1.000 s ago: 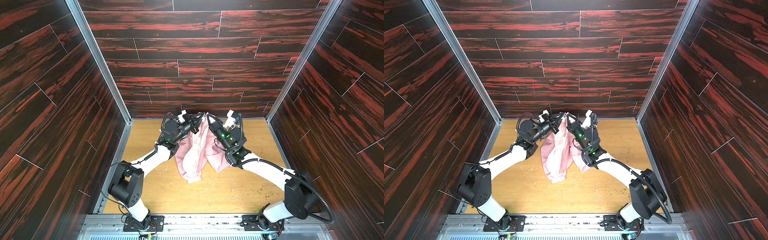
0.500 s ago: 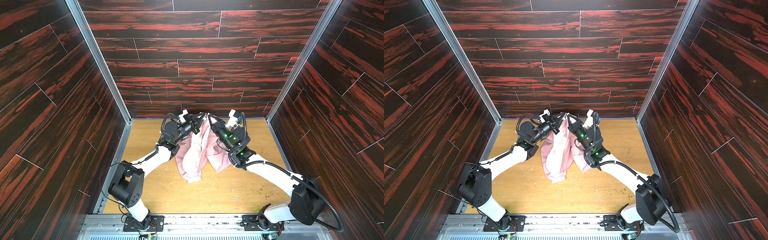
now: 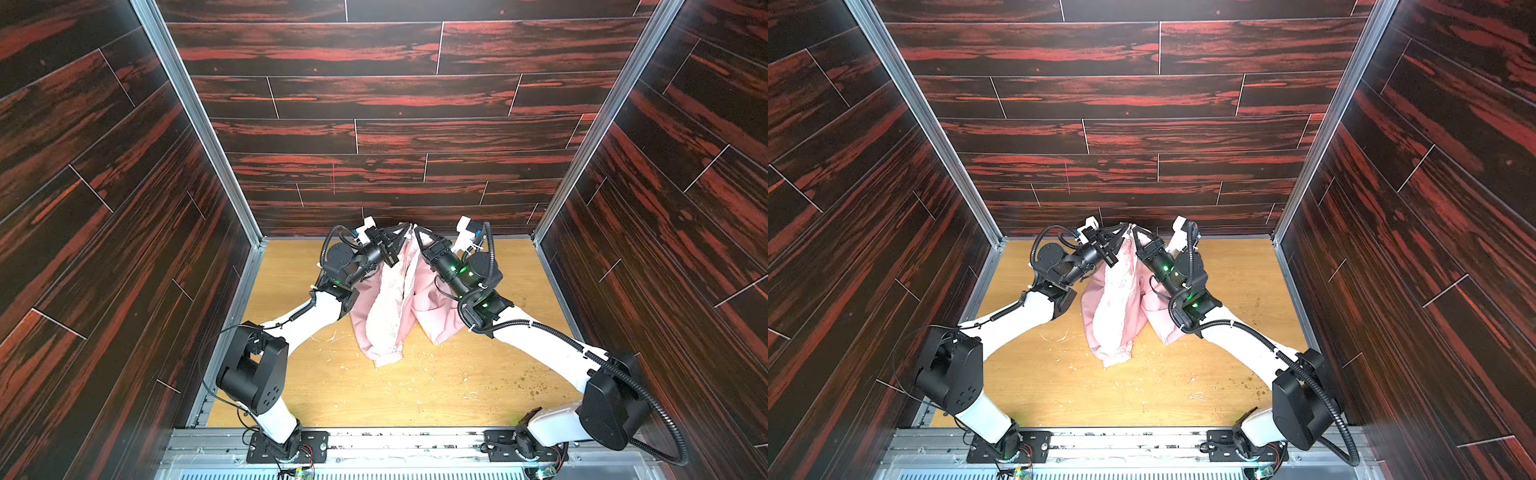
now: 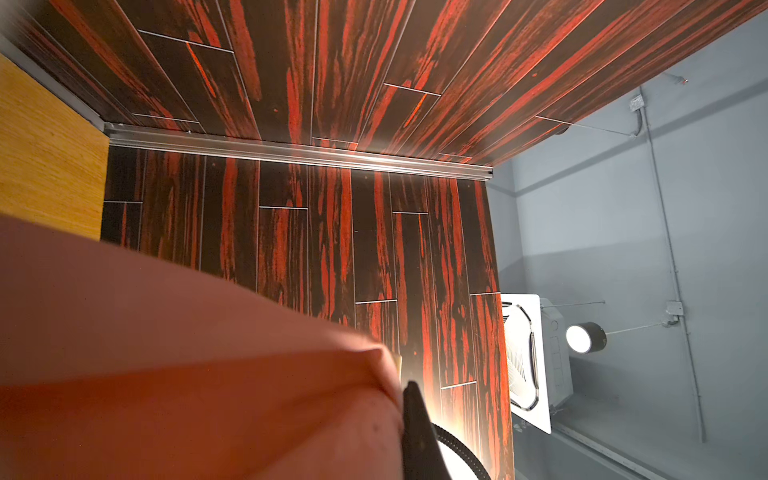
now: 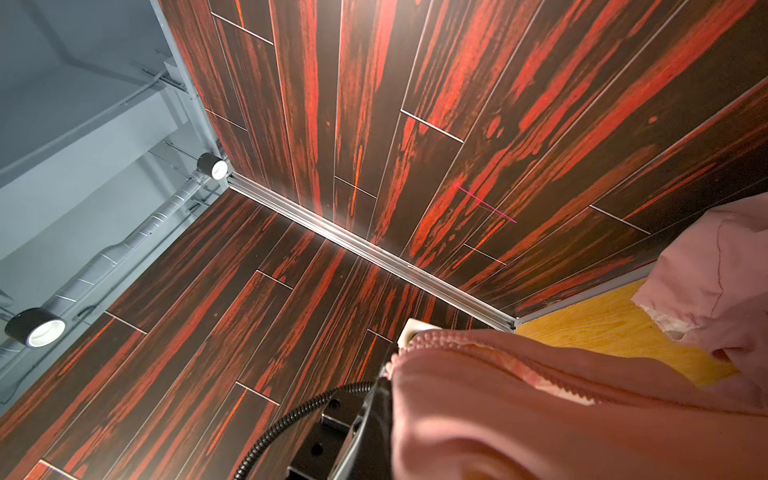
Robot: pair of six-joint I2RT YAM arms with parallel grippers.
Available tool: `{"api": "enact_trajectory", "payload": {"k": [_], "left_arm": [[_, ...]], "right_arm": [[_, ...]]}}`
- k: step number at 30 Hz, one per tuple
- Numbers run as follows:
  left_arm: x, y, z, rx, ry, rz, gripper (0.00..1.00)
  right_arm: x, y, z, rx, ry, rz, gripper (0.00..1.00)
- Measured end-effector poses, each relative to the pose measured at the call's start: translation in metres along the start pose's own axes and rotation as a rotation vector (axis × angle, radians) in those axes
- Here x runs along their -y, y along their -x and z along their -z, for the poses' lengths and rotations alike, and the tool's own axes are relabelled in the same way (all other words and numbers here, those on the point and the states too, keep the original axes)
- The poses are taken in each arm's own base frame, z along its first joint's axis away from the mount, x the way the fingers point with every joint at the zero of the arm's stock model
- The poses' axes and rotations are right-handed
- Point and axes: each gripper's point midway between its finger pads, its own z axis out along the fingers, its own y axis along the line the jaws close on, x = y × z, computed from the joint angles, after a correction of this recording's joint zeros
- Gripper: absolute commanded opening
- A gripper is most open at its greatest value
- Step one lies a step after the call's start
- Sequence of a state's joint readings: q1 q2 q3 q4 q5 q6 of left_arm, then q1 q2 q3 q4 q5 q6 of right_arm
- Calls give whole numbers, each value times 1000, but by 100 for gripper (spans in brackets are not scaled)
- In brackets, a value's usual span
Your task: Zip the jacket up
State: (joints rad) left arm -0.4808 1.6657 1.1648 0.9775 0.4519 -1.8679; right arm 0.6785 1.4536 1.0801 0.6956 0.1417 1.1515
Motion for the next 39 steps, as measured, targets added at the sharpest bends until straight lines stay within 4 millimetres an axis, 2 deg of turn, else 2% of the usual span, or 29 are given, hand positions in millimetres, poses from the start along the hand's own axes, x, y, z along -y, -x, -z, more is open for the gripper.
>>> {"api": "enact_trajectory", "payload": {"k": [10, 18, 23, 39], "left_arm": [[3, 1, -1, 2, -13, 15, 0], [0, -8, -3, -24, -3, 52, 0], [-1, -8, -4, -28, 11, 72, 0], [1, -19, -14, -81, 44, 96, 0]], "right_arm": [[-3, -3, 1, 17, 2, 4, 0], [-6, -4, 14, 13, 13, 62, 0], [-7, -3, 15, -9, 33, 90, 0], [-9, 4, 24, -75, 88, 52, 0]]}}
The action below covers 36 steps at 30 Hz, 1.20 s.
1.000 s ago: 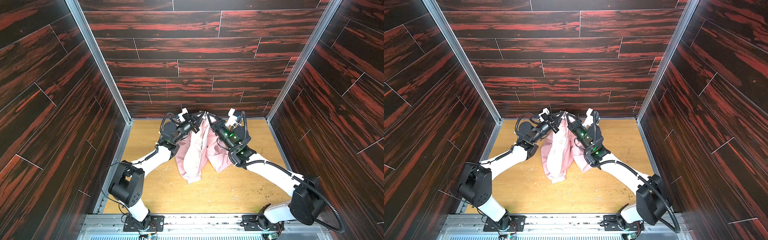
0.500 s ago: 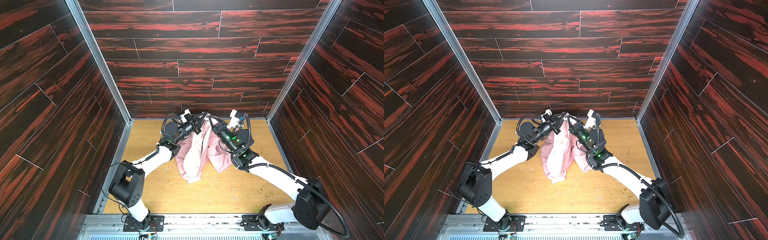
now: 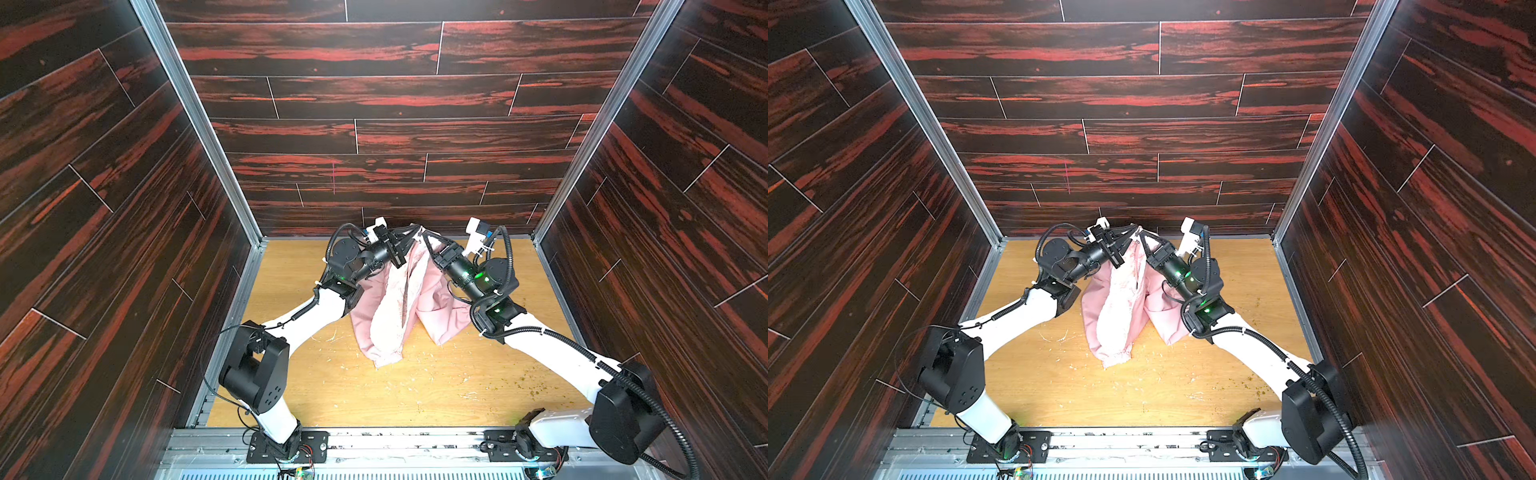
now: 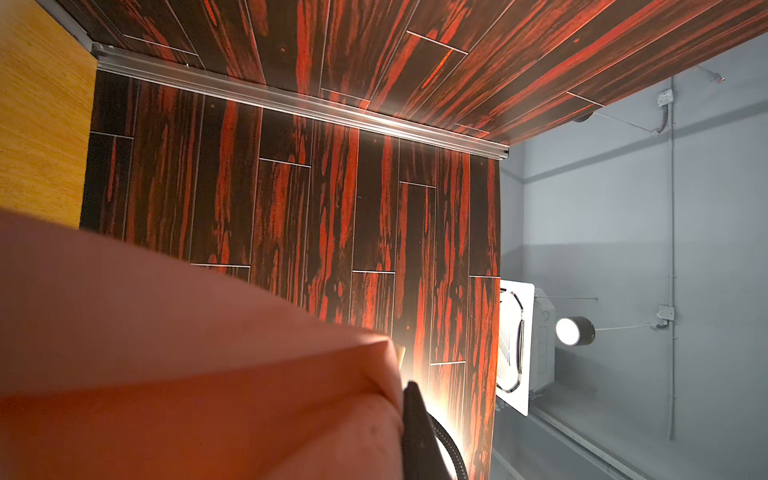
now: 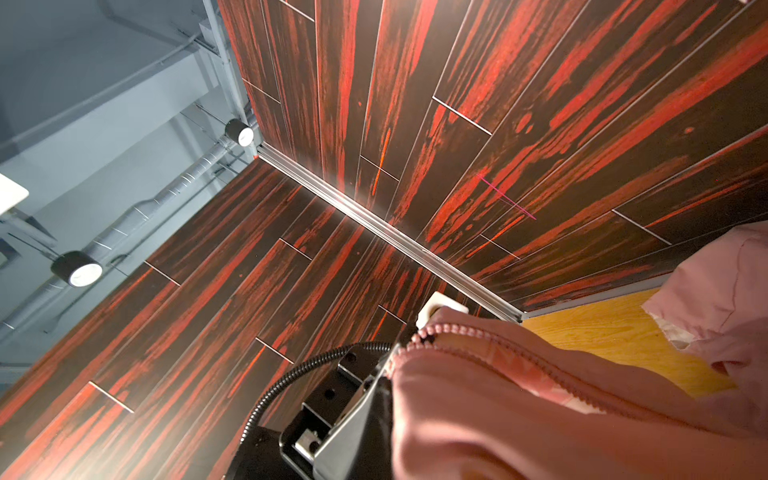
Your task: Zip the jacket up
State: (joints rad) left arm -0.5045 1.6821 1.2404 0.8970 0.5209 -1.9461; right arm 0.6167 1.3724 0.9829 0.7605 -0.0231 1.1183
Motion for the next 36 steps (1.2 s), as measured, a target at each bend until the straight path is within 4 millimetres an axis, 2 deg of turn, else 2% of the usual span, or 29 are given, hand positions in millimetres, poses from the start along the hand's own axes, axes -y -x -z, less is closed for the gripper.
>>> {"api": "enact_trajectory", "payload": {"k": [5, 12, 20, 27, 31, 36], "left_arm": [[3, 1, -1, 5, -5, -2, 0], [19, 3, -4, 13, -49, -26, 0], [18, 14, -9, 52, -68, -25, 0], [17, 13, -12, 36, -119, 1, 0], [9, 14, -22, 11, -122, 26, 0], [14, 13, -25, -8, -133, 22, 0]], "right_arm": [[-4, 0, -4, 8, -9, -14, 0], [-14, 3, -18, 35, -44, -40, 0], [-6, 6, -26, 29, -103, -88, 0], [-6, 8, -24, 40, -98, -74, 0], [1, 11, -17, 76, -124, -47, 0], [-6, 4, -19, 73, -135, -6, 0]]}}
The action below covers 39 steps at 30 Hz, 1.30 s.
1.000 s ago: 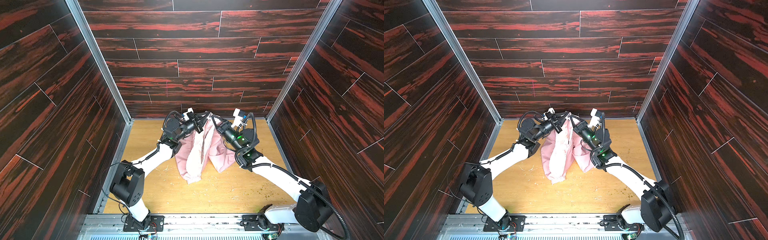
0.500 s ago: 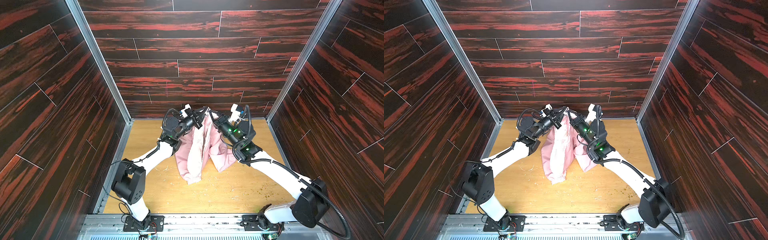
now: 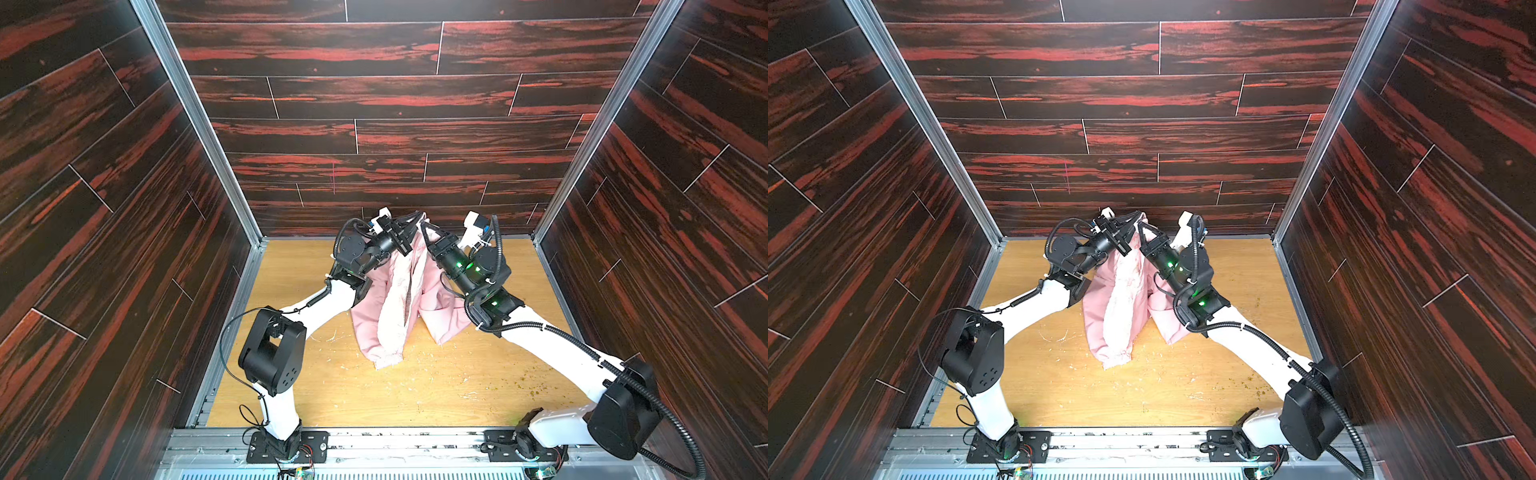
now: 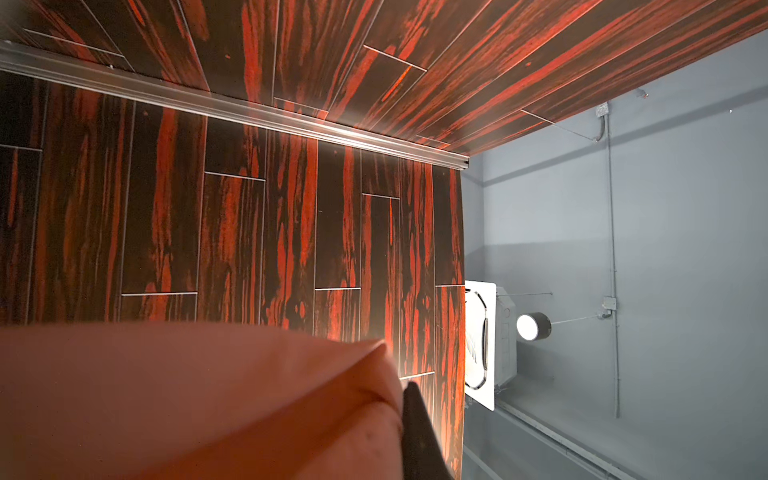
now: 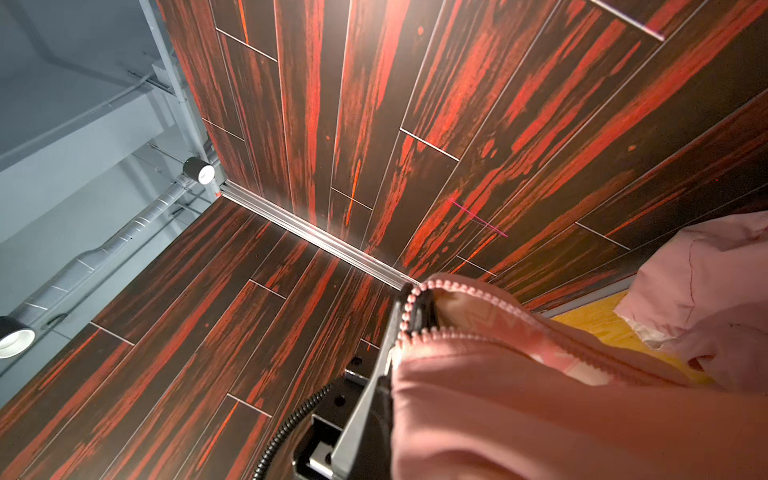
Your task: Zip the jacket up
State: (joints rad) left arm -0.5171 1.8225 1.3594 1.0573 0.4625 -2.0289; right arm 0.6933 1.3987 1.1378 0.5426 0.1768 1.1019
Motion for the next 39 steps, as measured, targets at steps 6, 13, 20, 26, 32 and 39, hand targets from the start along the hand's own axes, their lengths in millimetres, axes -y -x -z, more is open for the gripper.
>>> {"api": "enact_trajectory", "payload": {"k": [6, 13, 20, 26, 32, 39], "left_arm": [[11, -4, 5, 7, -22, -11, 0], [16, -10, 18, 37, -1, -21, 0], [13, -11, 31, 89, 10, -42, 0], [6, -5, 34, 121, 20, -46, 0], [-11, 0, 41, 141, 59, -38, 0], [-40, -10, 76, 164, 180, 6, 0]], "right_arm": [[-12, -2, -1, -35, 10, 13, 0], [-19, -11, 3, -114, 35, 11, 0], [-20, -67, 36, -422, 70, 2, 39], [-2, -116, 99, -706, 21, -8, 56], [-18, -83, 131, -714, 27, 60, 59], [-6, -39, 120, -653, -36, 125, 61]]}}
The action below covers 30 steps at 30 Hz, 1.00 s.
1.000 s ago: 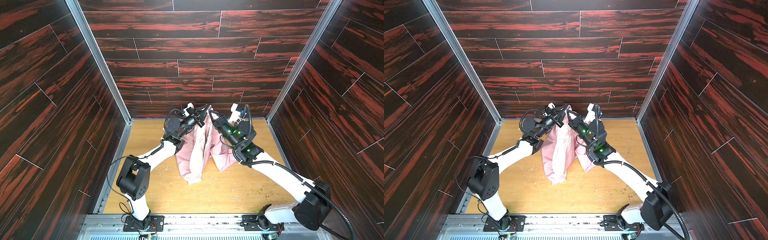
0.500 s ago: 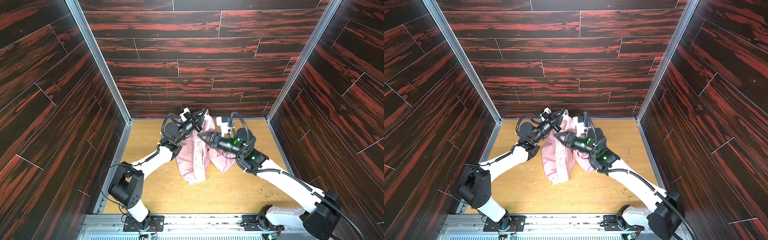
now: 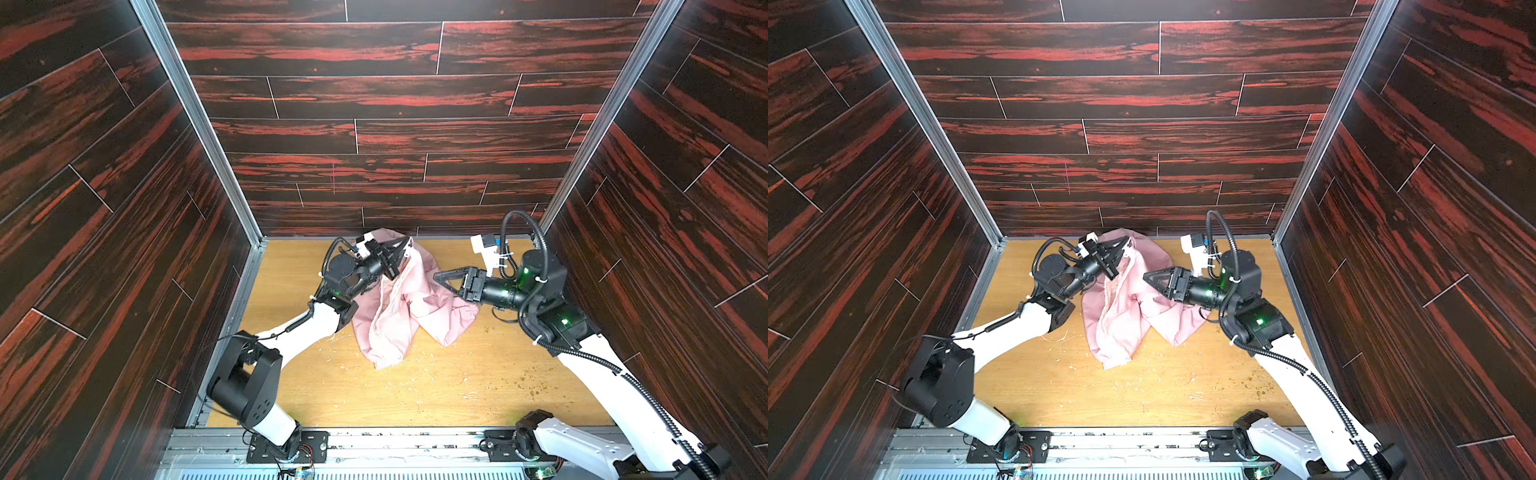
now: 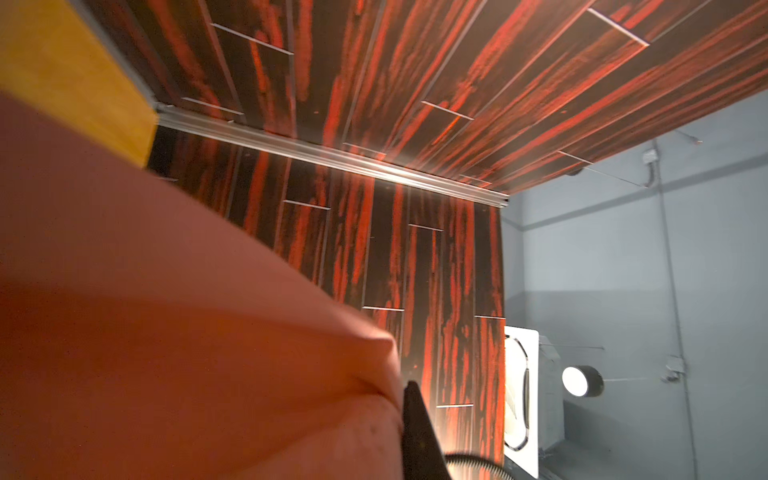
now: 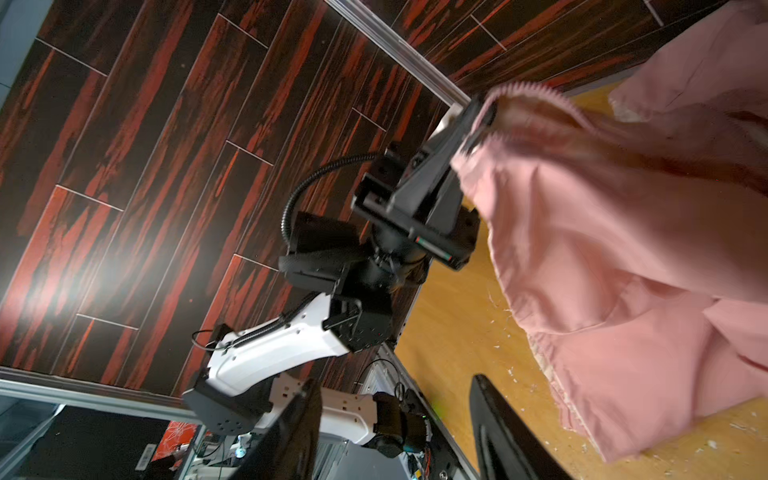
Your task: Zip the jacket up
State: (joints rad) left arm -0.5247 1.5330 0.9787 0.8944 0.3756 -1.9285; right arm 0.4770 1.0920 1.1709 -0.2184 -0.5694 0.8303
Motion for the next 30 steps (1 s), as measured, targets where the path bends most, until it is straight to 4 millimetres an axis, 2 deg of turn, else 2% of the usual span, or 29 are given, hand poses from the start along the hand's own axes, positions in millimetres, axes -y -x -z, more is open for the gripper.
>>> {"api": "enact_trajectory", "payload": {"k": [4, 11, 13, 21, 24, 27, 30], "left_arm": [[-9, -9, 24, 4, 45, -3, 0], [-6, -34, 46, -74, 76, -55, 0], [-8, -40, 51, -102, 84, -63, 0], [-38, -45, 66, -141, 139, -45, 0], [-42, -45, 67, -147, 146, -45, 0], [-44, -44, 64, -154, 133, -54, 0], [-54, -37, 57, -161, 127, -52, 0]], "right_arm": [[36, -6, -16, -50, -50, -48, 63], [148, -33, -10, -54, -226, -291, 65], [170, -45, -9, -70, -281, -342, 65], [235, -95, -8, -144, -424, -487, 66], [259, -113, -10, -170, -473, -550, 65], [281, -119, -16, -176, -507, -590, 65], [304, -119, -21, -158, -535, -632, 65]]}}
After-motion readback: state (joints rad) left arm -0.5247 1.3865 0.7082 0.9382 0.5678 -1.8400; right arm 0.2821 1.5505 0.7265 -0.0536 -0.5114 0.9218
